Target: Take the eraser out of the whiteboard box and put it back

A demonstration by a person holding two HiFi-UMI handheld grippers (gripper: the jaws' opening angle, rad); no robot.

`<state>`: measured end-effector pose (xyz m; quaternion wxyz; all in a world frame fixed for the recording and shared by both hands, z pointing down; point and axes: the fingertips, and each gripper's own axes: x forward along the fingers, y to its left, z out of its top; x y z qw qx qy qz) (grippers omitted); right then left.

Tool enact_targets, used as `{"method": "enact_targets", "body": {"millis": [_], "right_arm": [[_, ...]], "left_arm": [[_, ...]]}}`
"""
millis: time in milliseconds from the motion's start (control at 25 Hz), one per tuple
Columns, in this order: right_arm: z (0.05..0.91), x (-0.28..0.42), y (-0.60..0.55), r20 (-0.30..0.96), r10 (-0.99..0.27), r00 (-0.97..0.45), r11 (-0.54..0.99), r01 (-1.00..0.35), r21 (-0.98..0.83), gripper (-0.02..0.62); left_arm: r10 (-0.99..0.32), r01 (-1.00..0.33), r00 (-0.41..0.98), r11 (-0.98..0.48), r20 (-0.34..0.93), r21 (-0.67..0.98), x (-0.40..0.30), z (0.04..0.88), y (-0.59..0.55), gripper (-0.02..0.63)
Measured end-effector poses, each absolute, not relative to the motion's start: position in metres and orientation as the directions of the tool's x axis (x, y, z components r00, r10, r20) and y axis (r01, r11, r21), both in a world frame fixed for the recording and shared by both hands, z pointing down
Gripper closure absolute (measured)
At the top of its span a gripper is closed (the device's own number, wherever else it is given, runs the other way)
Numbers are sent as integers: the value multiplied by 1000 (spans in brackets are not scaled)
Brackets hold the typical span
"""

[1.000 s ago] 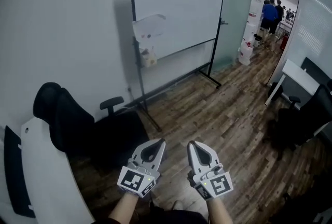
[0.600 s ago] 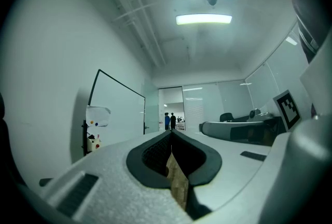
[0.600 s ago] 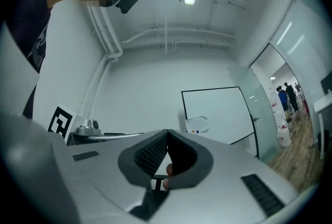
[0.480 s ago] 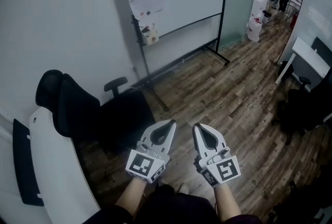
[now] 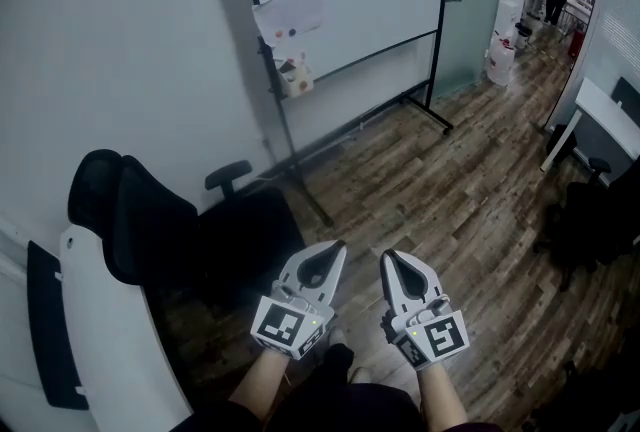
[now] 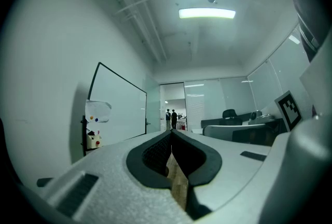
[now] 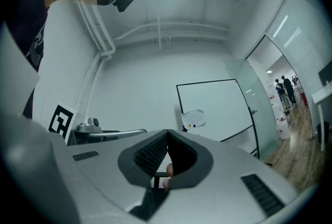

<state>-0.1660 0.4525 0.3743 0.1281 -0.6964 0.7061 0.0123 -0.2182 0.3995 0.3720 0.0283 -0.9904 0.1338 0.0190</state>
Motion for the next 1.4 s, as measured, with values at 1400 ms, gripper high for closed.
{"method": "enact_targets", "body": {"millis": [1400], "right_arm": [[386,-81,235,-169,-984,53,-18,-978,-207,592]], "left_arm": [[-217,-217,976,-976,-18,11,-132,397,181,601]]}}
